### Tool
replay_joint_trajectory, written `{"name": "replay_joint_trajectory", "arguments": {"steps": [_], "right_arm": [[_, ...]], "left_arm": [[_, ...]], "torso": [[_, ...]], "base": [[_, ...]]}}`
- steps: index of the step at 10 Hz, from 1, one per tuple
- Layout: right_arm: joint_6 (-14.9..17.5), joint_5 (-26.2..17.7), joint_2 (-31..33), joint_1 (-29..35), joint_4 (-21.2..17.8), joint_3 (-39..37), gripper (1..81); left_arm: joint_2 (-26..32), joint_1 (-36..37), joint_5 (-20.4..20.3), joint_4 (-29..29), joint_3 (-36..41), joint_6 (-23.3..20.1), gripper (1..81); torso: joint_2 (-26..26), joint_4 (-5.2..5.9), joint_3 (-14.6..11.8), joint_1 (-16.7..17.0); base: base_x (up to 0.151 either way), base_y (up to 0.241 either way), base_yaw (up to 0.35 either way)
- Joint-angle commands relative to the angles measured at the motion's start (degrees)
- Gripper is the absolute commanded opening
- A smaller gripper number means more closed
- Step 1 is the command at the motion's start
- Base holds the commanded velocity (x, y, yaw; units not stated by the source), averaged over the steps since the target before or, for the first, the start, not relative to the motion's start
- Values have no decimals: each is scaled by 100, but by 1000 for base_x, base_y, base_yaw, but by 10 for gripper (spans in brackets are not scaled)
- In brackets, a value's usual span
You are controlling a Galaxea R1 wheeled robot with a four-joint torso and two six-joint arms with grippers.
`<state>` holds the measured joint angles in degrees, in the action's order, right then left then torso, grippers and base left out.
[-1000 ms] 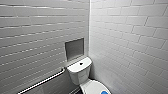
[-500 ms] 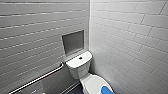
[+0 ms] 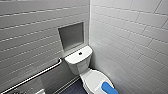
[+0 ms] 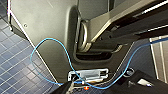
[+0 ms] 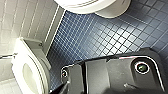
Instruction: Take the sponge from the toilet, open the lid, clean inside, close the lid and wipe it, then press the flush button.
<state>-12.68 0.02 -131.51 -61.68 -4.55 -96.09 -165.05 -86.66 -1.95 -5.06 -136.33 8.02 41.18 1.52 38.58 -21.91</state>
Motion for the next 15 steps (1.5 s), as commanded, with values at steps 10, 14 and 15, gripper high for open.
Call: {"name": "replay_joint_trajectory", "arguments": {"steps": [10,14,15], "right_arm": [[2,-1874,-308,2076,-108,-743,811],[55,-2699,-342,2717,339,-928,811],[29,-3059,-457,2849,717,-1024,811]], "left_arm": [[-231,-901,292,-30,-105,-46,811],[-275,-928,283,-30,-148,-46,811],[-336,-927,283,-30,-253,-46,811]], "torso": [[2363,0,746,-1470],[3174,0,973,-1984],[3316,0,1073,-2085]], "base": [[0,0,0],[0,0,0],[0,0,0]]}}
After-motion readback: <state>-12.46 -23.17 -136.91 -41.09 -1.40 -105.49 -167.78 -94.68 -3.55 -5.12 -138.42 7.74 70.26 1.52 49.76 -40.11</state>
